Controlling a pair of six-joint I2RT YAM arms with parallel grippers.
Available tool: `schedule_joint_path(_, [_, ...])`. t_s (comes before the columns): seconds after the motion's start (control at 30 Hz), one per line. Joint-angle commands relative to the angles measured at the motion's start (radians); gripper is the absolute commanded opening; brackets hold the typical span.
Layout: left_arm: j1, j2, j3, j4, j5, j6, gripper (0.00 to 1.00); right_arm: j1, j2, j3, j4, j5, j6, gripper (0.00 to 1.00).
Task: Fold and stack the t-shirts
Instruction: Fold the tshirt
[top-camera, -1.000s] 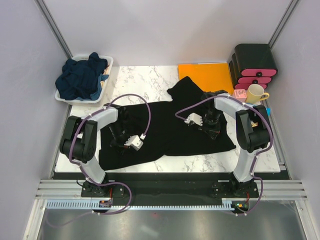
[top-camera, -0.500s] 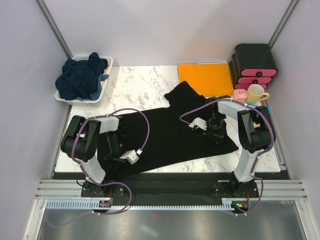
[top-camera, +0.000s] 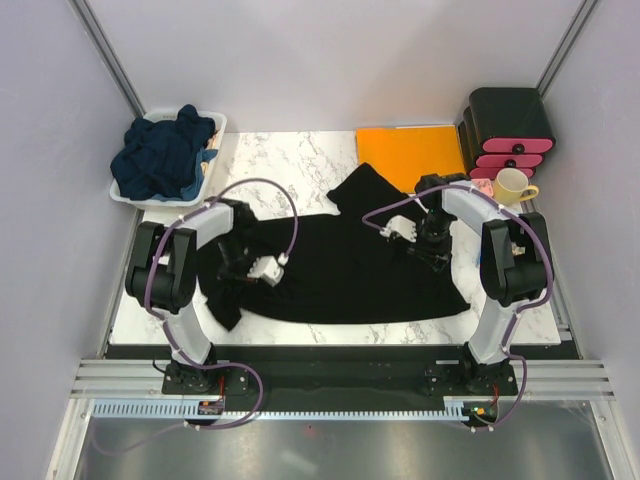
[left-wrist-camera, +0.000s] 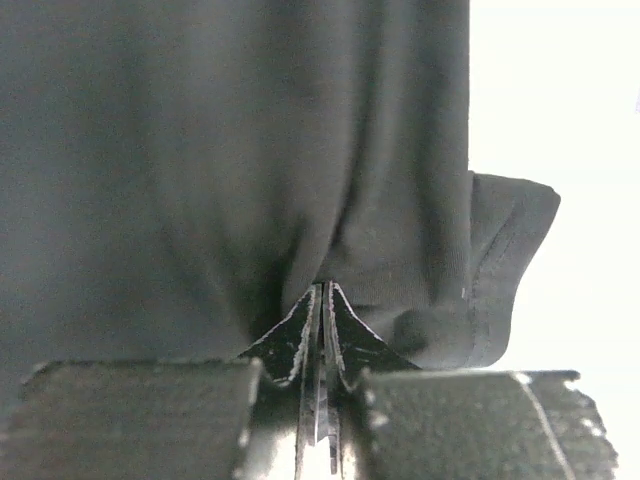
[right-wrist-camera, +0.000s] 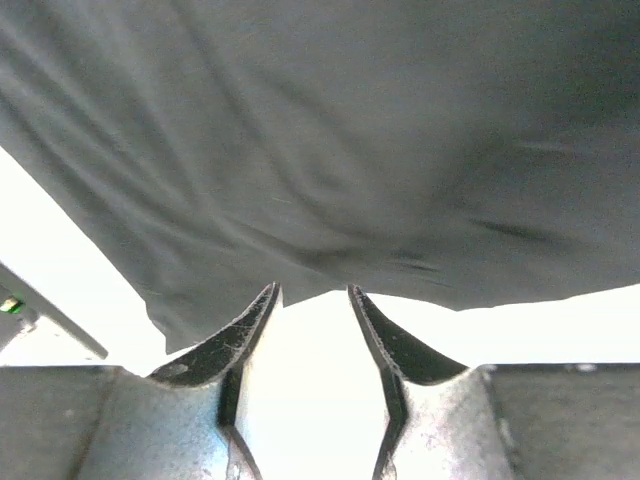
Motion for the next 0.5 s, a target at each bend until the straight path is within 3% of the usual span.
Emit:
schedule_joint_path(0.0, [0.033,-0.014,0.196,0.178,-0.024,-0.069,0.11,0.016,-0.007,0.198,-0.067,-0.075,-0.009,0.40])
schedule_joint_path(0.07, [0.033,-0.034,0.269,0.162,-0.009,-0.074,0.16,0.019,0.010,0.299,-0.070,-0.110,0.008,0.40])
schedule_joint_path(0.2, [0.027,-0.054,0.339,0.060,-0.001,-0.057,0.16,0.022,0.102,0.459,-0.060,-0.172,0.066,0.41])
schedule_joint_path(0.43, [0.028,-0.117,0.232,0.008,-0.039,-0.008,0.17,0.050,0.156,0.507,-0.076,-0.177,0.049,0.41])
schedule_joint_path(0.47, [0.028,-0.117,0.215,-0.008,-0.035,0.004,0.02,0.053,0.159,0.507,-0.077,-0.176,0.046,0.41])
